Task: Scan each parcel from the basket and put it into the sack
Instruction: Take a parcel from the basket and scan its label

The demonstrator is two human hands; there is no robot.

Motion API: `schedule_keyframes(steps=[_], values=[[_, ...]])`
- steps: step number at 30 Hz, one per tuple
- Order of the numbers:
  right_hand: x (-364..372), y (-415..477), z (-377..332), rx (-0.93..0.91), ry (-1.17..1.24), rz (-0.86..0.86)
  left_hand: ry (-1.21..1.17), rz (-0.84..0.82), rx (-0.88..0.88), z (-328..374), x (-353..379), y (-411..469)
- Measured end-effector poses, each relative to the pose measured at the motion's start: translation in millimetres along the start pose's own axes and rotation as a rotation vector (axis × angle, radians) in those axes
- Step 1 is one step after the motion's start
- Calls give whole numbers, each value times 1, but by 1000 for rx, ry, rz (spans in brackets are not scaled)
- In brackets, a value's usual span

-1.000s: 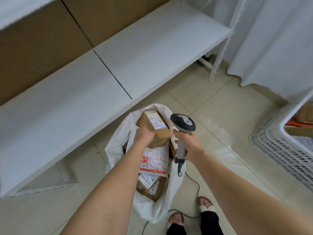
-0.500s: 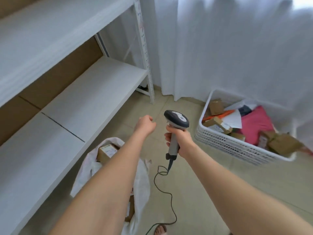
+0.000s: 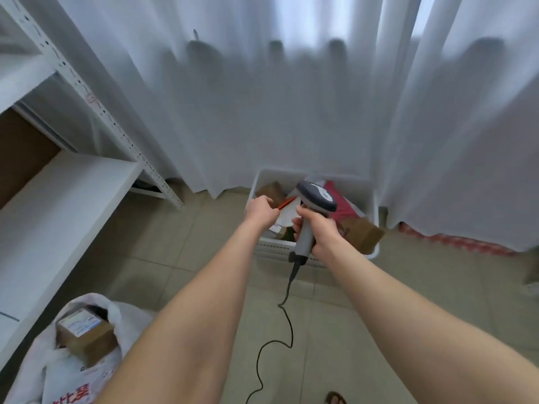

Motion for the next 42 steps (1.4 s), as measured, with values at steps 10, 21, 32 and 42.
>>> schedule_keyframes(steps=[10,21,32,42], values=[[-106,101,-59,76,54,136,58,-118,42,86,89,93],[-185,292,-85,182,99,323,150,-321,1,118,199,276],[-305,409,-26,324,-182,543,-16,-566,-210,96,356,335],[-338,443,11,406,-200,422,-498,-760,-705,79,442,318]])
Point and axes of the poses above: each hand's wrist, its own y-axis towards the middle knuckle, its own x-axis out of the palm, z = x × y, the point moved 4 cm from there along y, towards the middle knuckle, and after that the axes turned 4 degrees about -z, right-handed, at the moved point
